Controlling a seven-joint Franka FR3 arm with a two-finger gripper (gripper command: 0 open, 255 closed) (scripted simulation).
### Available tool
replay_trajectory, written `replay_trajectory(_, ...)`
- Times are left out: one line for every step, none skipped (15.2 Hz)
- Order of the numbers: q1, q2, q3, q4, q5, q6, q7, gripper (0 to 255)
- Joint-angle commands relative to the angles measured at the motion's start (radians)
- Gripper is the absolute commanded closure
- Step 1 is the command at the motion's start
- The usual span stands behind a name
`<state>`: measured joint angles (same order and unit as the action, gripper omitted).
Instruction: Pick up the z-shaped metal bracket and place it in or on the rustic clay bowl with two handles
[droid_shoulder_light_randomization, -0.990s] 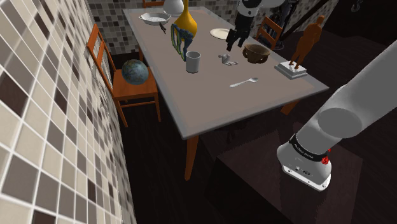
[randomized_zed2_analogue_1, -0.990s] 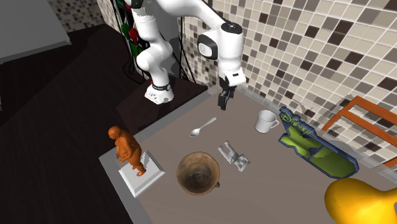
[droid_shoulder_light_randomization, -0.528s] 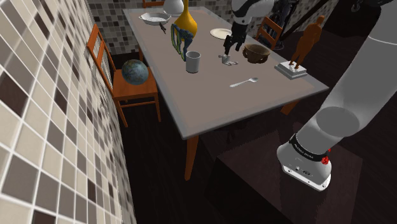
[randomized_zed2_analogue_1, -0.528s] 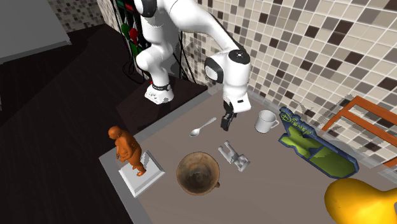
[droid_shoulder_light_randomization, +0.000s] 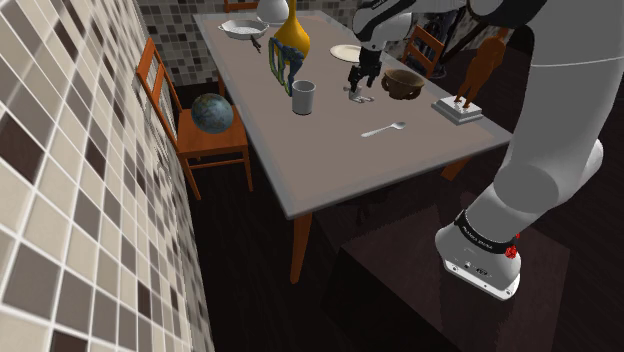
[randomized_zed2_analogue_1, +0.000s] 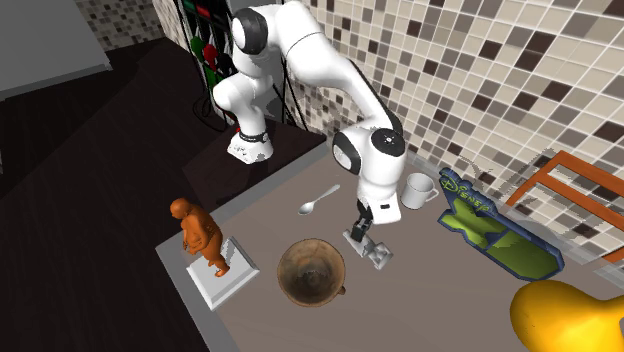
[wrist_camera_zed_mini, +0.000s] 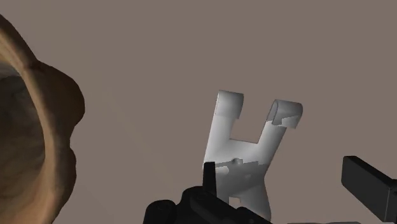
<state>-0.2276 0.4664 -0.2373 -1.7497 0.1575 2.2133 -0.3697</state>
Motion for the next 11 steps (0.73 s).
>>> replay_trajectory(-0.022, 0.071, -0.001, 0.069, 0.012, -0.007, -0.009, 0)
replay_trajectory(-0.026, 0.083, -0.001, 0.081, 0.013, -0.009, -0.010, 0)
replay_trajectory(-0.027, 0.090, 0.001, 0.079, 0.016, 0.000, -0.011, 0)
replay_trajectory(-0.028, 0.098, 0.002, 0.076, 0.018, 0.010, -0.013, 0)
replay_trajectory(-0.029, 0.105, 0.004, 0.074, 0.020, 0.020, -0.014, 0)
replay_trajectory(-0.029, 0.113, 0.005, 0.072, 0.022, 0.029, -0.016, 0)
replay_trajectory(-0.030, 0.121, 0.007, 0.070, 0.025, 0.039, -0.017, 0)
replay_trajectory(-0.031, 0.129, 0.008, 0.069, 0.027, 0.048, -0.018, 0)
replay_trajectory(-0.033, 0.142, 0.011, 0.067, 0.030, 0.063, -0.020, 0)
replay_trajectory(-0.033, 0.142, 0.011, 0.067, 0.030, 0.063, -0.020, 0)
replay_trajectory(-0.033, 0.142, 0.011, 0.067, 0.030, 0.063, -0.020, 0)
